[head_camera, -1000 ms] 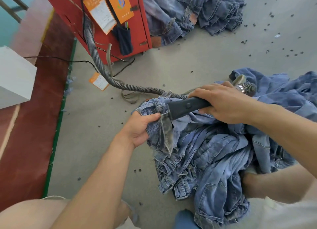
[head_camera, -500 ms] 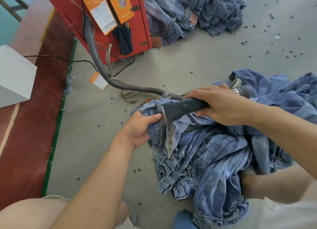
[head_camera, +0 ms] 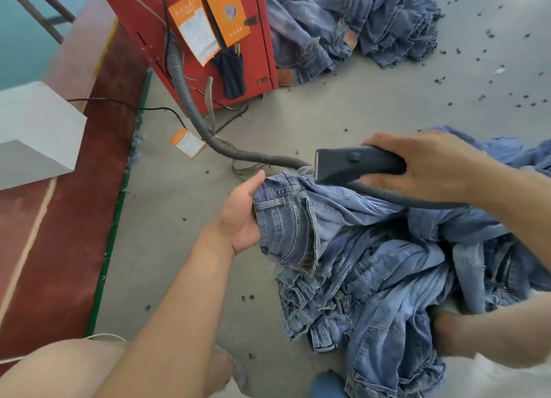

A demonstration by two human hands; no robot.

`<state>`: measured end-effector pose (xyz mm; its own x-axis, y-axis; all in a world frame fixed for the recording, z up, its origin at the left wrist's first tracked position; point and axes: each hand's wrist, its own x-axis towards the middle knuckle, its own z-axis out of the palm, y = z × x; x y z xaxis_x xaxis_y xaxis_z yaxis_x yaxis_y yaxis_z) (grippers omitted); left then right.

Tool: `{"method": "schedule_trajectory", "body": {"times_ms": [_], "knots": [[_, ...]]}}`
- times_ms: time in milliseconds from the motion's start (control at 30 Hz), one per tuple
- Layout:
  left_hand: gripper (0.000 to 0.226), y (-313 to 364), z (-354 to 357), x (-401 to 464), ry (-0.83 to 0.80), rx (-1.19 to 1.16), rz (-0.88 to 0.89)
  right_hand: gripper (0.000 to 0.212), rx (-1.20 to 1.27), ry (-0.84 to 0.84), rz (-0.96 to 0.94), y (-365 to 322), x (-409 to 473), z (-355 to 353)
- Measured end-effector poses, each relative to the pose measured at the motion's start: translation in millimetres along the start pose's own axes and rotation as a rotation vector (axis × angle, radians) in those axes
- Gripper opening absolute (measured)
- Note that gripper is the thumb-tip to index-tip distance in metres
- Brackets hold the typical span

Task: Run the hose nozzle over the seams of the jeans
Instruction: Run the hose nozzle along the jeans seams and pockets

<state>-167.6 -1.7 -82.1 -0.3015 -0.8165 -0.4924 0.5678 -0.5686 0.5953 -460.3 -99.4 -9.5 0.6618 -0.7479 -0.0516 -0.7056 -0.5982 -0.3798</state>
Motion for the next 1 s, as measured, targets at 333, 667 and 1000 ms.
{"method": "schedule_trajectory", "body": {"times_ms": [333,667,1000], "knots": [[0.071,-10,3,-2,-0.035,-0.016,-0.004,0.054,-0.113,-0.090,-0.191,-39,4,29],[0.097,-8,0,-3,-0.239,-0.070,0.004,0.042,0.010,-0.044,-0.060,-17,10,11],[0.119,-13,-4,-1,-0.252,-0.091,0.006,0.039,0.116,-0.014,-0.110,-21,13,12]]}}
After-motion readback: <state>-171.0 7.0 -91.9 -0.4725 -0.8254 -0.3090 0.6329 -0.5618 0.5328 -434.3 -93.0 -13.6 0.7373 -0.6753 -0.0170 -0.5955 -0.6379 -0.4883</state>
